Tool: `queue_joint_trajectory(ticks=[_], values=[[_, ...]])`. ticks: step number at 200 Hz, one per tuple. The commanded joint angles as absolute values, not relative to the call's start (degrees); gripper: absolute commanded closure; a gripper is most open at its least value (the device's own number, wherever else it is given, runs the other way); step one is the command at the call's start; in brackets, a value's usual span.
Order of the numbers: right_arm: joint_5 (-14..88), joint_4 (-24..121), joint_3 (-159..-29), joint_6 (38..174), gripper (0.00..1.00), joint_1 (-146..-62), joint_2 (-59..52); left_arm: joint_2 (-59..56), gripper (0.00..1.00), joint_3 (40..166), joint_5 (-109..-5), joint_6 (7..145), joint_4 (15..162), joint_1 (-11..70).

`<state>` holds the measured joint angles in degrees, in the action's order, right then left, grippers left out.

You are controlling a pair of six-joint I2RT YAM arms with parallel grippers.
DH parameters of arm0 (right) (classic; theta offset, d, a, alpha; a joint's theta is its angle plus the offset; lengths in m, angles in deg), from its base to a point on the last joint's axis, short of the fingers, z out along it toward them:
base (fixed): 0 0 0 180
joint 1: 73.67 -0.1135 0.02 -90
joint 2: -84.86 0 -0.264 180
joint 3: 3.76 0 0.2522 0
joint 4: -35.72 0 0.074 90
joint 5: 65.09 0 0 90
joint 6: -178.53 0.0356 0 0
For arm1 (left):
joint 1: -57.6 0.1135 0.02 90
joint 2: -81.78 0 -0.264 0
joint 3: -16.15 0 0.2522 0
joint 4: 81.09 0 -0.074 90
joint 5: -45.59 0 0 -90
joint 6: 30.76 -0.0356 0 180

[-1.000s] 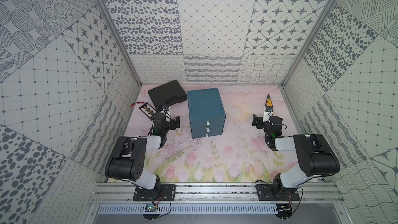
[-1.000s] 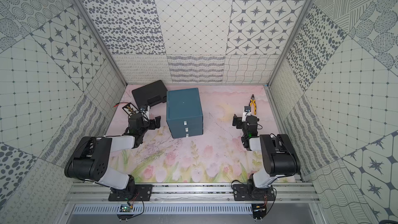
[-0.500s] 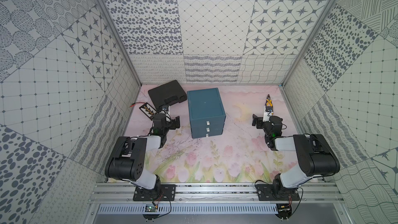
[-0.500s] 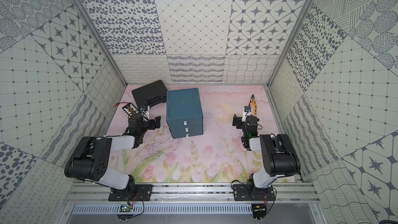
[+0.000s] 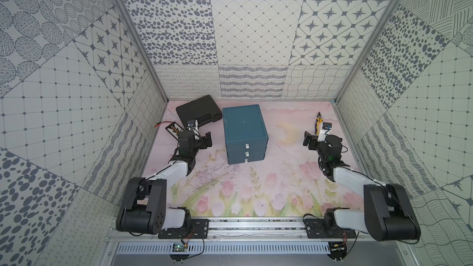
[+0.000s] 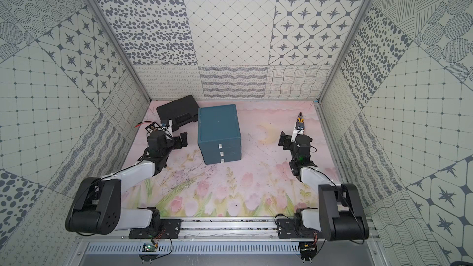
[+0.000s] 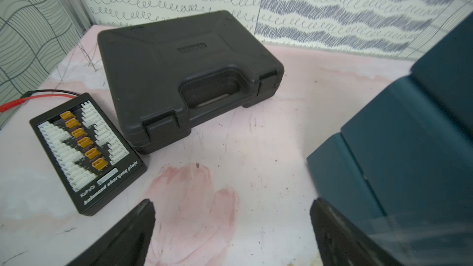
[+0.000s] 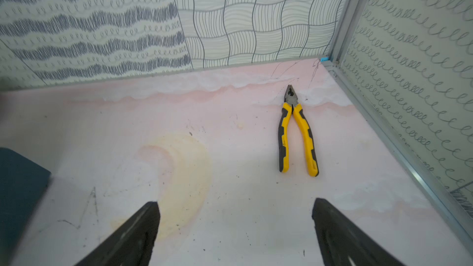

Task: Take the cookies out of the drawer
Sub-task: Open the drawer in the storage box.

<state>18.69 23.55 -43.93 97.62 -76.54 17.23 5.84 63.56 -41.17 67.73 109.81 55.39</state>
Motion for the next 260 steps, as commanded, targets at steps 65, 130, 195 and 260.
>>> queue_joint_trajectory(ticks=[65,130,195,260], values=[[41.6,49.6,-47.3,127.8,0.02,-82.1,35.6,20.6,0.01,76.3,-66.9,96.7,82.0,54.1],[32.5,40.8,-50.4,136.9,0.02,-108.4,27.5,19.1,0.01,78.2,-72.8,102.9,86.9,46.2],[28.9,40.5,-51.9,142.0,0.07,-118.7,27.5,16.1,0.01,79.8,-71.3,103.1,88.1,40.9],[30.1,31.1,-57.6,146.4,0.28,-123.1,15.0,14.3,0.01,80.1,-68.0,102.9,87.1,39.8]])
